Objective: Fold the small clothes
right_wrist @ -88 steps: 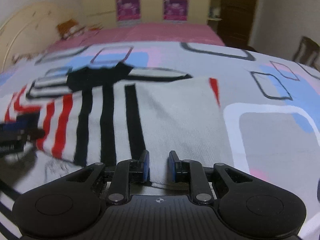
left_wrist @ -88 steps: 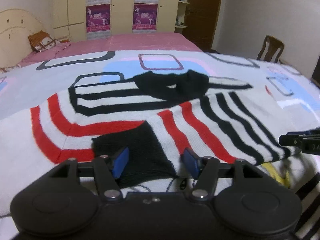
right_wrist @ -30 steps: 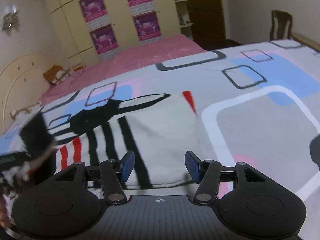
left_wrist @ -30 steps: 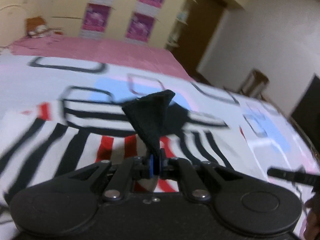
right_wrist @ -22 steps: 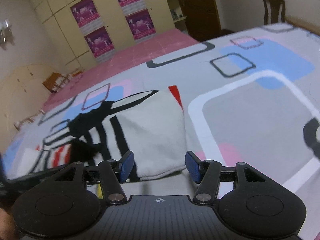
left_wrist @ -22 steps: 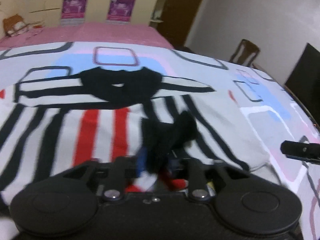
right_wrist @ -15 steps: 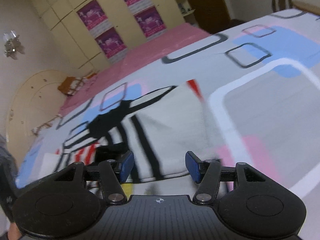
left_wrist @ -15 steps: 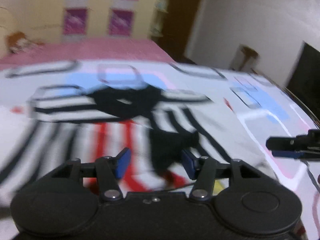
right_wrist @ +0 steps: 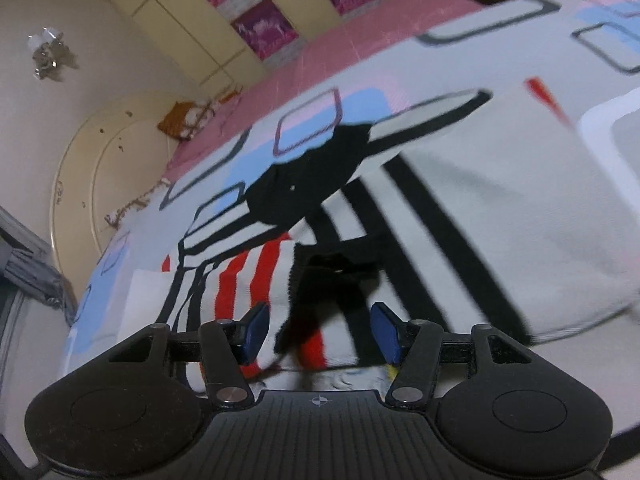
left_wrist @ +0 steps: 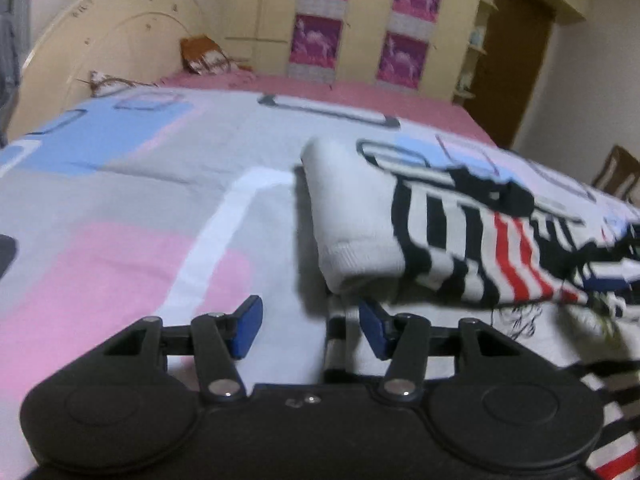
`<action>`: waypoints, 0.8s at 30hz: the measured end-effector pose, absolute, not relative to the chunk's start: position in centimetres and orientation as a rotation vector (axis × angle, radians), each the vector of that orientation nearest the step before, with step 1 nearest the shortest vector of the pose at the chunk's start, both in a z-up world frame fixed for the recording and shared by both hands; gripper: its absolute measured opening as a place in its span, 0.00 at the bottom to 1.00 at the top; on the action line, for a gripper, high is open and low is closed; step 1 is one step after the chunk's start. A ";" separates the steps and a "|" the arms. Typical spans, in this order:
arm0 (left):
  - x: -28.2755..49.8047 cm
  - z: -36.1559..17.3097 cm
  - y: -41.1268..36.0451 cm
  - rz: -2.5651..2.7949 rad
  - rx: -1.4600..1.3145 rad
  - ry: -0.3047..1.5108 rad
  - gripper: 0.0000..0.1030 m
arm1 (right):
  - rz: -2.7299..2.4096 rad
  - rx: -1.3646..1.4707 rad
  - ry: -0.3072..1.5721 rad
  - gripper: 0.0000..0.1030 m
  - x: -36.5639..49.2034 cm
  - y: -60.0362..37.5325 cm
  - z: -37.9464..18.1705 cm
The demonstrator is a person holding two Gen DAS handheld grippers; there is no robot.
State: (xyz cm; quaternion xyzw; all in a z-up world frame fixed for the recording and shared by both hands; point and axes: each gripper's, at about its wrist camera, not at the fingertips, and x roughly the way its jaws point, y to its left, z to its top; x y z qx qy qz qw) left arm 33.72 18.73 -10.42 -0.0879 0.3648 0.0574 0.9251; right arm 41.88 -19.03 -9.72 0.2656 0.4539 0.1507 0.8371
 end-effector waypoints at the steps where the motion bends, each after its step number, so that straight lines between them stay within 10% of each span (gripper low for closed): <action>1: 34.1 -10.5 19.0 0.106 -0.186 0.748 0.48 | 0.307 0.558 0.972 0.55 42.4 -18.6 -10.0; 3: 35.6 -11.0 19.0 0.078 -0.195 0.741 0.41 | 0.293 0.556 0.970 0.55 43.1 -18.2 -10.1; 6: 36.5 -11.4 19.6 0.052 -0.155 0.747 0.18 | 0.259 0.499 0.986 0.05 44.2 -17.5 -10.4; 14: 37.0 -11.7 19.9 0.003 -0.140 0.780 0.17 | 0.264 0.296 0.606 0.04 41.1 -18.5 -2.3; 24: 38.0 -11.8 19.8 -0.028 -0.110 0.801 0.17 | 0.205 0.204 0.775 0.04 38.7 -20.2 -7.7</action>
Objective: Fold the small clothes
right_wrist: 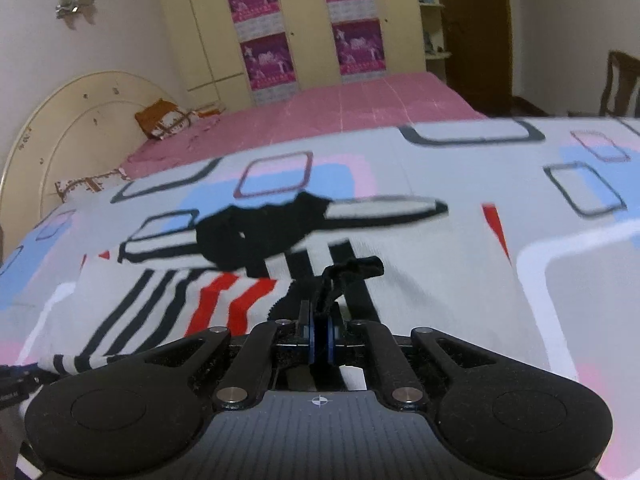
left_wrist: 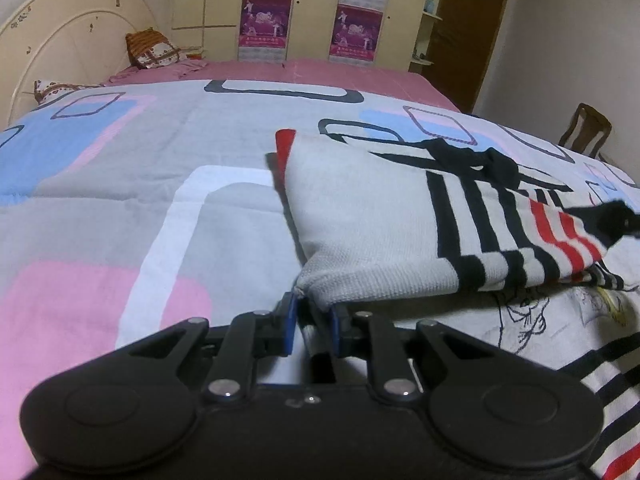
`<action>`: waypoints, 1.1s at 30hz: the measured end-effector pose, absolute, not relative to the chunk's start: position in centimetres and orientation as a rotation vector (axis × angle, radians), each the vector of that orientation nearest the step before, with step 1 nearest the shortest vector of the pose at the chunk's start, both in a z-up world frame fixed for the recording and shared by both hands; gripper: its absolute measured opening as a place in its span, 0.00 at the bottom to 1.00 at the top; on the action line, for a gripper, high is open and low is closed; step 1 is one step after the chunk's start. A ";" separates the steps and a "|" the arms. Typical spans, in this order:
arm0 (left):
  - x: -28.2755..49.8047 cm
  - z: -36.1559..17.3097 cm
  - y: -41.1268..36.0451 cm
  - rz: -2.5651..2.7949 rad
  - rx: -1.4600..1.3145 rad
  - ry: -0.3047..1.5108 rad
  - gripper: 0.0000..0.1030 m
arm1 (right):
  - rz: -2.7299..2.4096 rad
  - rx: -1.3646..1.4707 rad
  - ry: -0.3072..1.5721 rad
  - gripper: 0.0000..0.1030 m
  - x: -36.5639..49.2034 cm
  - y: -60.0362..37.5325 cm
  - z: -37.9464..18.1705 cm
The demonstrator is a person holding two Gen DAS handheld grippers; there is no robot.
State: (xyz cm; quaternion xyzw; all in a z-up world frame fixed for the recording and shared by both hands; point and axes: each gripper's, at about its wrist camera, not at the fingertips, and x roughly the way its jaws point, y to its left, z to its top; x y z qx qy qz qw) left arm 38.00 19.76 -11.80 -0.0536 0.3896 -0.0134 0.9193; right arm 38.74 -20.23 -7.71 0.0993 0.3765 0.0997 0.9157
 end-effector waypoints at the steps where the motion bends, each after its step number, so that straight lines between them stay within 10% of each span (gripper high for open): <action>1: 38.0 -11.8 19.7 -0.030 -0.107 0.804 0.17 | 0.199 0.217 0.783 0.04 38.6 -20.6 -8.1; 11: 38.0 -11.3 19.9 -0.074 -0.068 0.836 0.33 | 0.152 0.273 0.859 0.06 39.0 -20.4 -9.8; 13: 36.3 -10.1 20.8 -0.076 -0.085 0.796 0.42 | 0.097 0.249 0.855 0.45 38.0 -21.0 -8.4; 14: 35.4 -9.3 21.1 -0.074 -0.096 0.758 0.42 | 0.070 0.246 0.811 0.47 37.2 -21.4 -7.5; 17: 34.9 -7.8 20.7 -0.092 -0.163 0.684 0.42 | 0.100 0.216 0.739 0.45 35.9 -21.1 -5.4; 19: 36.4 -8.1 18.6 -0.143 -0.171 0.683 0.42 | 0.186 0.217 0.763 0.25 36.6 -19.3 -5.5; 29: 40.1 -12.2 13.6 -0.172 -0.031 0.781 0.44 | 0.302 0.052 0.832 0.25 37.4 -13.1 -9.7; 33: 40.1 -12.3 14.3 -0.209 -0.024 0.786 0.43 | 0.213 0.106 0.843 0.09 37.2 -16.7 -9.9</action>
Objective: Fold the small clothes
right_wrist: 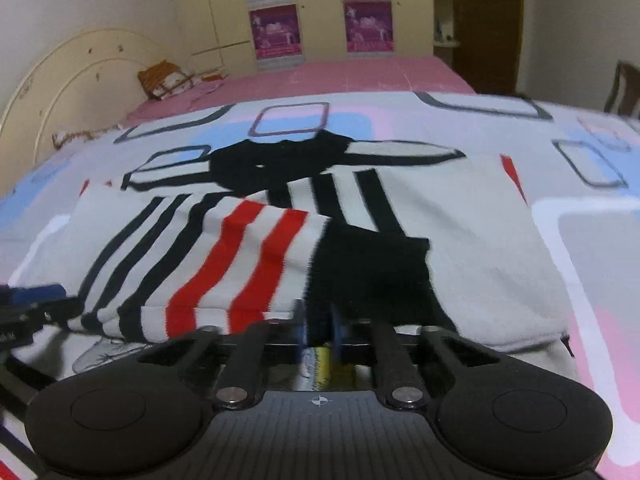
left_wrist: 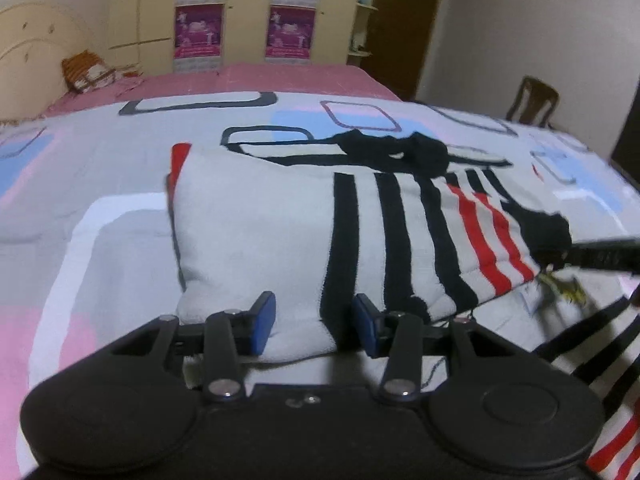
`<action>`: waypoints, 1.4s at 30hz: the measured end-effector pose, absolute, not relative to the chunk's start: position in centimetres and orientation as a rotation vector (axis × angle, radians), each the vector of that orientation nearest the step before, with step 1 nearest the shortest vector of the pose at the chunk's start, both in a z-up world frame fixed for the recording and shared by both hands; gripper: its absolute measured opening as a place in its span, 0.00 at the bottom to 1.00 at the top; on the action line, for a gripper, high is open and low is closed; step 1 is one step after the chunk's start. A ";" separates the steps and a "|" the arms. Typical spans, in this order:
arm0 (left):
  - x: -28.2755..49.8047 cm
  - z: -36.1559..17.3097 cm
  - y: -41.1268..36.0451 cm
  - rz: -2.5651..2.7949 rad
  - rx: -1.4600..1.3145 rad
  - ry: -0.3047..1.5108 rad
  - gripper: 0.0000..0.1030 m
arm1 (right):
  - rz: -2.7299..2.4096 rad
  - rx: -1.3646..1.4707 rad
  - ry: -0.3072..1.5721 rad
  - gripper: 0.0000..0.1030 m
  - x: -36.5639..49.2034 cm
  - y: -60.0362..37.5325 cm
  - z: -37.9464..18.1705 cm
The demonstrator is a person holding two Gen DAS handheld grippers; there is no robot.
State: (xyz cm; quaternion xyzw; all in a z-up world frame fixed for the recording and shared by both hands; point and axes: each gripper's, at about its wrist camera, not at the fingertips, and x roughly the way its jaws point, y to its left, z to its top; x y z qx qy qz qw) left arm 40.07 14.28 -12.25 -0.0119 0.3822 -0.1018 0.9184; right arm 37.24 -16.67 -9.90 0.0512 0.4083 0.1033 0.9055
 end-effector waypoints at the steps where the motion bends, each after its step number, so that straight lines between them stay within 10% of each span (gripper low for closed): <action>1: 40.5 -11.9 14.2 -0.219 -0.021 0.793 0.44 | 0.210 0.113 0.836 0.10 37.4 -16.8 -9.4; 18: 52.6 -12.0 21.0 -0.241 -0.075 0.755 0.53 | -0.142 0.120 0.859 0.12 44.5 -16.1 -10.2; 21: 51.3 -11.1 19.4 -0.251 -0.070 0.710 0.65 | -0.132 0.171 0.776 0.72 43.9 -15.0 -8.5; 23: 51.0 -10.8 17.3 -0.276 -0.037 0.709 0.65 | -0.046 0.150 0.742 0.62 43.8 -12.4 -7.8; 25: 51.2 -10.8 15.4 -0.292 -0.014 0.719 0.65 | 0.025 0.135 0.755 0.32 44.4 -9.6 -7.9; 42: 52.0 -11.4 17.2 -0.155 0.044 0.741 0.64 | -0.181 0.100 0.812 0.46 44.5 -12.2 -10.5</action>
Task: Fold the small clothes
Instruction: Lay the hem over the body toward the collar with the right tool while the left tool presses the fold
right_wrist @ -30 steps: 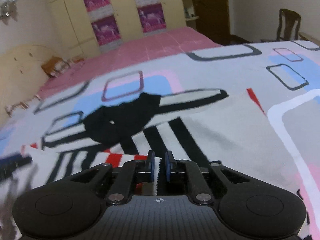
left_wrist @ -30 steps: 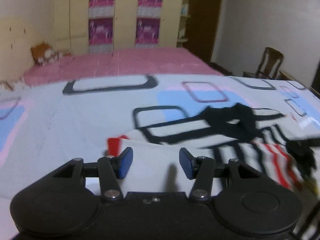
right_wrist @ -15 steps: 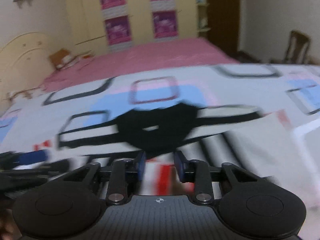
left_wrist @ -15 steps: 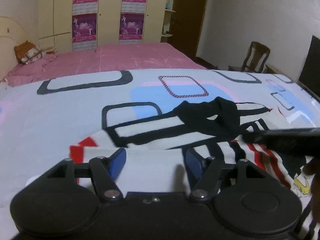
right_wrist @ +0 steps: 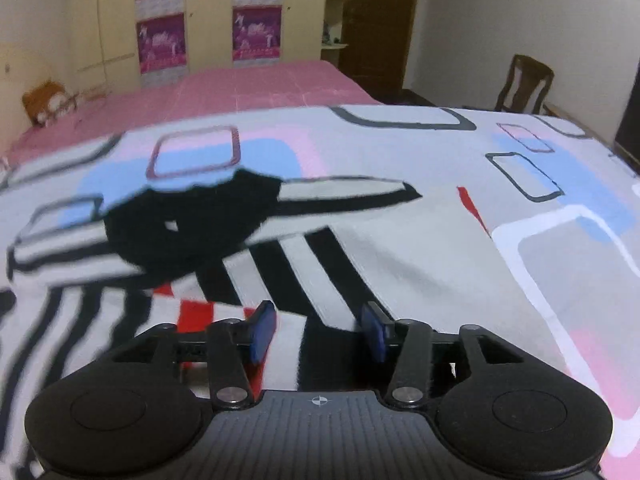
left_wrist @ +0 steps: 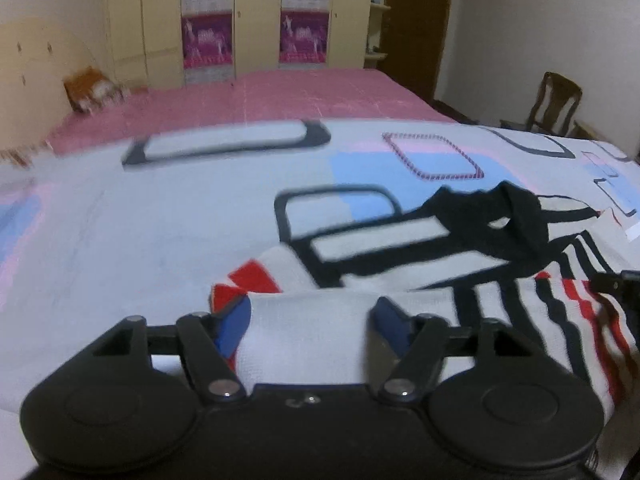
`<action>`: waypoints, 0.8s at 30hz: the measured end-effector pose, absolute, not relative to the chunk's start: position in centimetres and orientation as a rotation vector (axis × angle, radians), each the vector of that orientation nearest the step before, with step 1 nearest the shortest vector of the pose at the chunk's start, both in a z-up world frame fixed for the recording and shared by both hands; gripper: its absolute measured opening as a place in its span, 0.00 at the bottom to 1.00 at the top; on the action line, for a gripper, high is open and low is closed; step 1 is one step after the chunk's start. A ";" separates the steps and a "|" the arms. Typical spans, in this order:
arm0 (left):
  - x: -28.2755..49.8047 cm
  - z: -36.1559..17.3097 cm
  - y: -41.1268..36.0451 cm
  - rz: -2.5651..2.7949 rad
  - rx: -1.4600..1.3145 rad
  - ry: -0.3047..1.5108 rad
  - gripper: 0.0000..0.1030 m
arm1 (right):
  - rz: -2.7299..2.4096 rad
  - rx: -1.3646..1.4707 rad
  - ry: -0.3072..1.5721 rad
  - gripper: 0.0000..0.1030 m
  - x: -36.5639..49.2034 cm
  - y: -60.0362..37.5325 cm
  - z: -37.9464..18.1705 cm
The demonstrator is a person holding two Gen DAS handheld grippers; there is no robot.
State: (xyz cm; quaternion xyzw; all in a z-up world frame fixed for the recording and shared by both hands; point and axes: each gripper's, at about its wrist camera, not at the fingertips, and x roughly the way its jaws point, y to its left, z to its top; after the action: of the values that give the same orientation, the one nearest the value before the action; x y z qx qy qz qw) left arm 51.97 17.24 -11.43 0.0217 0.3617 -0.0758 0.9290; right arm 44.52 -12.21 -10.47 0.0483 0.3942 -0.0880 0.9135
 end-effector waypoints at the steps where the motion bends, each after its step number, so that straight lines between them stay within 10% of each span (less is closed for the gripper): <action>1: 51.4 -10.8 16.4 -0.181 0.038 0.718 0.64 | -0.147 0.128 0.806 0.46 44.4 -11.9 -10.2; 24: 47.2 -12.6 11.5 -0.209 0.069 0.774 0.68 | -0.108 0.082 0.813 0.45 41.1 -16.7 -11.1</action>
State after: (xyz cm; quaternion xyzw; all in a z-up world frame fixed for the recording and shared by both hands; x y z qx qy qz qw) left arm 47.23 11.52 -12.58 0.0336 0.3765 -0.1018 0.9202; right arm 41.14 -16.72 -11.14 0.0397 0.3951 -0.0523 0.9163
